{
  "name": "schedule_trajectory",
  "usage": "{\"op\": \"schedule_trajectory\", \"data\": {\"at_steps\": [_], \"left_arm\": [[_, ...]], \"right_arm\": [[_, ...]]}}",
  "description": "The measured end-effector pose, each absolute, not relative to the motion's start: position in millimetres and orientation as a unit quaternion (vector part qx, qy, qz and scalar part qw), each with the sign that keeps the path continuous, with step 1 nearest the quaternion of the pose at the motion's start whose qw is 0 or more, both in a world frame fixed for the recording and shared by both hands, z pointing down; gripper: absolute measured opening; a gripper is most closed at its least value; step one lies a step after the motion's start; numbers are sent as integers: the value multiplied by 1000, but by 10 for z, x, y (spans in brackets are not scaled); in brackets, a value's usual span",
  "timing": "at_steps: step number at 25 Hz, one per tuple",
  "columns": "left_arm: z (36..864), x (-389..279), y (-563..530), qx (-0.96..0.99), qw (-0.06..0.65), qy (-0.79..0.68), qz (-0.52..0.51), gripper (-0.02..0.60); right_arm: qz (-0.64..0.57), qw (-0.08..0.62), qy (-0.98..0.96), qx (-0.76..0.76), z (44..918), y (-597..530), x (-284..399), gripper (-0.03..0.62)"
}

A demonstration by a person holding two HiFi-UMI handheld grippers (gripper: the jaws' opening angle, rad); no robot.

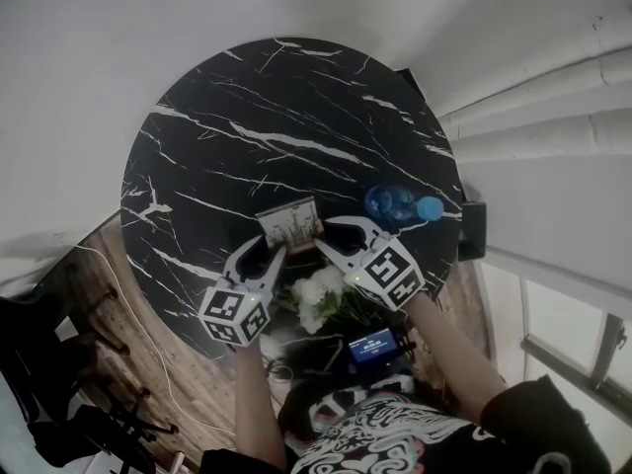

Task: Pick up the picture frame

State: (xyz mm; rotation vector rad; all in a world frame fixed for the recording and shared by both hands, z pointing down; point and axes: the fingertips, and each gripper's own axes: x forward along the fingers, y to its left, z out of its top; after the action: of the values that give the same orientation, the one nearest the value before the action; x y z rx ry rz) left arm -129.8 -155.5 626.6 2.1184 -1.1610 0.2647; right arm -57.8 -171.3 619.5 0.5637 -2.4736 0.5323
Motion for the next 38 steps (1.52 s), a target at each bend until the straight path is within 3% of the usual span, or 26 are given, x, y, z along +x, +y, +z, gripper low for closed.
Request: {"op": "schedule_trajectory", "data": {"at_steps": [38], "left_arm": [[5314, -1064, -1096, 822, 392, -413, 31, 163]], "right_arm": [[201, 167, -923, 281, 5147, -1151, -273, 98]]}}
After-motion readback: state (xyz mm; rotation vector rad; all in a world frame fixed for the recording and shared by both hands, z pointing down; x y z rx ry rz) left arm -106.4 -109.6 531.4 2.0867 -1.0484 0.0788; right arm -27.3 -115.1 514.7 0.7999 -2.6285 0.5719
